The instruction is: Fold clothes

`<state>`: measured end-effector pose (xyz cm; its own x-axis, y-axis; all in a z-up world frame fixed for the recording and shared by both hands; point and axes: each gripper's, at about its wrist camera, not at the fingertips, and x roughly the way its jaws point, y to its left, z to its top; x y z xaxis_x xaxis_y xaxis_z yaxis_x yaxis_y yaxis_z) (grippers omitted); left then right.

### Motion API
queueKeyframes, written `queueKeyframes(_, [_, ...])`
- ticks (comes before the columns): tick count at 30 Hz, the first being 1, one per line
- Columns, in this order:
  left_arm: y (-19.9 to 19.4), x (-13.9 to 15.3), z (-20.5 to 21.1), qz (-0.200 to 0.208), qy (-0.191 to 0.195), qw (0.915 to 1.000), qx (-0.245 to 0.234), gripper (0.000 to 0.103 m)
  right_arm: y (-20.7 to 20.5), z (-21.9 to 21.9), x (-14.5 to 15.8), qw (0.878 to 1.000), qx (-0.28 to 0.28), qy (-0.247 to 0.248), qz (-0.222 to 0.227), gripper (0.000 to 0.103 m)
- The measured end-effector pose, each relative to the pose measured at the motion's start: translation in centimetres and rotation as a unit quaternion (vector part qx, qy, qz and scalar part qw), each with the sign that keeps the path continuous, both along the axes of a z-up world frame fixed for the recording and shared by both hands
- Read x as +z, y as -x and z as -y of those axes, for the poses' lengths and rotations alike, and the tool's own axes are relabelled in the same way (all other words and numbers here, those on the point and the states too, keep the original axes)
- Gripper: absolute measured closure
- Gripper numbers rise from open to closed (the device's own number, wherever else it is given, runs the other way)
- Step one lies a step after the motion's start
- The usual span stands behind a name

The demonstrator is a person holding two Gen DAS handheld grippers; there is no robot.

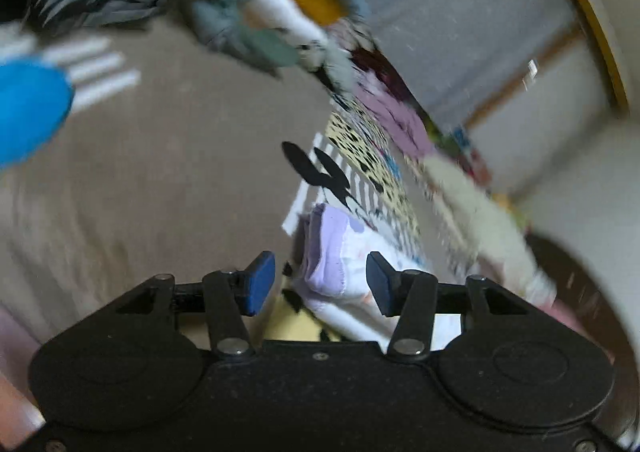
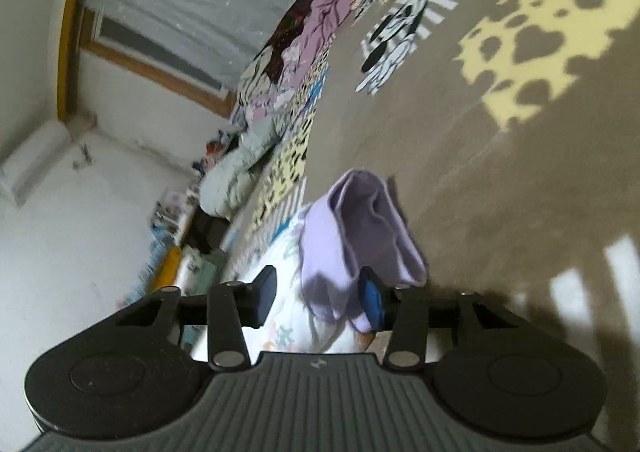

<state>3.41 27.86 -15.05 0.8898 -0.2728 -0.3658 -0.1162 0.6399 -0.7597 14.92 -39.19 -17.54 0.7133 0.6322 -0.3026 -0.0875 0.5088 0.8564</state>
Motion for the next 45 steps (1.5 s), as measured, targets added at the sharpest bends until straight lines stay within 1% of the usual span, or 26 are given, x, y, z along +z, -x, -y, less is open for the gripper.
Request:
queueKeyframes(3, [-1.2, -0.1, 1.2, -0.017, 0.013, 0.9998, 0.005, 0.056, -0.2, -1.2, 0.3, 1.000, 0.011, 0.025, 0.007, 0.081])
queueKeyframes(4, [-1.7, 0.1, 1.9, -0.026, -0.007, 0.9996, 0.004, 0.070, -0.3, -1.5, 0.5, 0.999, 0.014, 0.036, 0.012, 0.084])
queueKeyframes(5, [-2.3, 0.5, 2.8, -0.036, -0.041, 0.9985, 0.005, 0.084, -0.4, -1.9, 0.7, 0.999, 0.017, 0.046, 0.018, 0.088])
queueKeyframes(7, [-3.2, 1.4, 4.6, -0.049, -0.114, 0.9923, 0.006, 0.089, -0.5, -2.2, 1.3, 0.997, 0.016, 0.071, 0.032, 0.091])
queueKeyframes(8, [-3.2, 2.1, 5.4, -0.037, -0.149, 0.9881, 0.007, 0.091, -0.4, -2.1, 1.6, 0.997, 0.010, 0.070, 0.041, 0.092])
queueKeyframes(11, [-2.5, 4.6, 6.9, 0.022, -0.214, 0.9766, 0.007, 0.091, -0.2, -1.1, 2.0, 0.997, -0.006, 0.062, 0.049, 0.094])
queueKeyframes(12, [-2.3, 4.8, 7.2, 0.028, -0.227, 0.9735, 0.002, 0.091, -0.3, -0.8, 1.8, 0.997, -0.006, 0.059, 0.045, 0.094])
queueKeyframes(14, [-2.3, 3.9, 7.4, 0.011, -0.249, 0.9683, -0.007, 0.091, -0.3, -0.7, 1.0, 0.997, 0.002, 0.079, 0.023, 0.094])
queueKeyframes(17, [-2.1, 2.0, 7.6, -0.020, -0.276, 0.9608, -0.019, 0.091, -0.2, -0.8, 0.8, 0.995, 0.011, 0.098, 0.019, 0.094])
queueKeyframes(18, [-1.9, 1.6, 7.5, -0.021, -0.272, 0.9619, -0.019, 0.090, -0.1, -0.9, 0.9, 0.994, 0.011, 0.106, 0.019, 0.091])
queueKeyframes(19, [-1.7, 1.1, 7.4, -0.022, -0.268, 0.9630, -0.019, 0.088, 0.0, -1.1, 1.0, 0.992, 0.011, 0.121, 0.020, 0.084])
queueKeyframes(20, [-1.5, 1.0, 7.4, -0.024, -0.265, 0.9638, -0.018, 0.085, 0.1, -1.4, 1.1, 0.990, 0.010, 0.138, 0.021, 0.073])
queueKeyframes(22, [-1.1, 1.4, 7.2, -0.027, -0.262, 0.9645, -0.014, 0.081, 0.3, -1.4, 1.3, 0.990, 0.001, 0.139, 0.024, 0.071])
queueKeyframes(24, [-0.6, 2.4, 7.4, -0.020, -0.279, 0.9599, -0.006, 0.081, 1.0, -0.9, 2.1, 0.988, -0.021, 0.149, 0.043, 0.071])
queueKeyframes(26, [0.1, 3.7, 7.7, -0.004, -0.301, 0.9536, 0.004, 0.081, 1.7, -0.4, 2.9, 0.983, -0.045, 0.167, 0.067, 0.071])
queueKeyframes(27, [0.3, 4.2, 7.9, 0.004, -0.306, 0.9521, 0.007, 0.080, 2.2, -0.4, 3.5, 0.977, -0.060, 0.184, 0.086, 0.071])
queueKeyframes(29, [-0.1, 5.0, 8.7, 0.021, -0.313, 0.9497, -0.004, 0.080, 3.1, -1.1, 4.8, 0.961, -0.070, 0.235, 0.131, 0.071])
queueKeyframes(33, [-2.2, 5.8, 11.6, 0.046, -0.327, 0.9433, -0.038, 0.080, 3.1, -4.4, 5.5, 0.943, -0.012, 0.280, 0.180, 0.071])
queueKeyframes(37, [-4.3, 5.1, 15.3, 0.059, -0.348, 0.9320, -0.081, 0.080, 2.5, -8.2, 5.7, 0.920, 0.046, 0.321, 0.220, 0.071])
queueKeyframes(38, [-4.8, 4.6, 16.2, 0.058, -0.353, 0.9295, -0.092, 0.078, 2.3, -8.9, 5.6, 0.916, 0.056, 0.330, 0.223, 0.071])
queueKeyframes(39, [-5.3, 4.0, 16.9, 0.054, -0.357, 0.9269, -0.101, 0.076, 2.2, -9.7, 5.6, 0.911, 0.063, 0.343, 0.218, 0.068])
queueKeyframes(40, [-6.0, 3.0, 17.5, 0.039, -0.370, 0.9215, -0.111, 0.070, 1.6, -10.3, 4.8, 0.911, 0.079, 0.359, 0.186, 0.065])
queueKeyframes(41, [-6.8, 1.5, 18.1, 0.014, -0.391, 0.9118, -0.124, 0.068, 0.9, -10.8, 3.9, 0.910, 0.096, 0.374, 0.151, 0.065])
queueKeyframes(42, [-7.2, 0.3, 18.5, 0.011, -0.411, 0.9022, -0.129, 0.067, 0.8, -10.6, 3.1, 0.912, 0.105, 0.370, 0.139, 0.066])
queueKeyframes(43, [-7.1, -0.4, 18.7, 0.026, -0.423, 0.8970, -0.124, 0.066, 1.1, -10.6, 3.1, 0.908, 0.109, 0.379, 0.142, 0.066])
queueKeyframes(45, [-7.2, -0.4, 18.5, 0.026, -0.417, 0.9001, -0.123, 0.066, 1.8, -10.7, 3.5, 0.896, 0.116, 0.401, 0.150, 0.067])
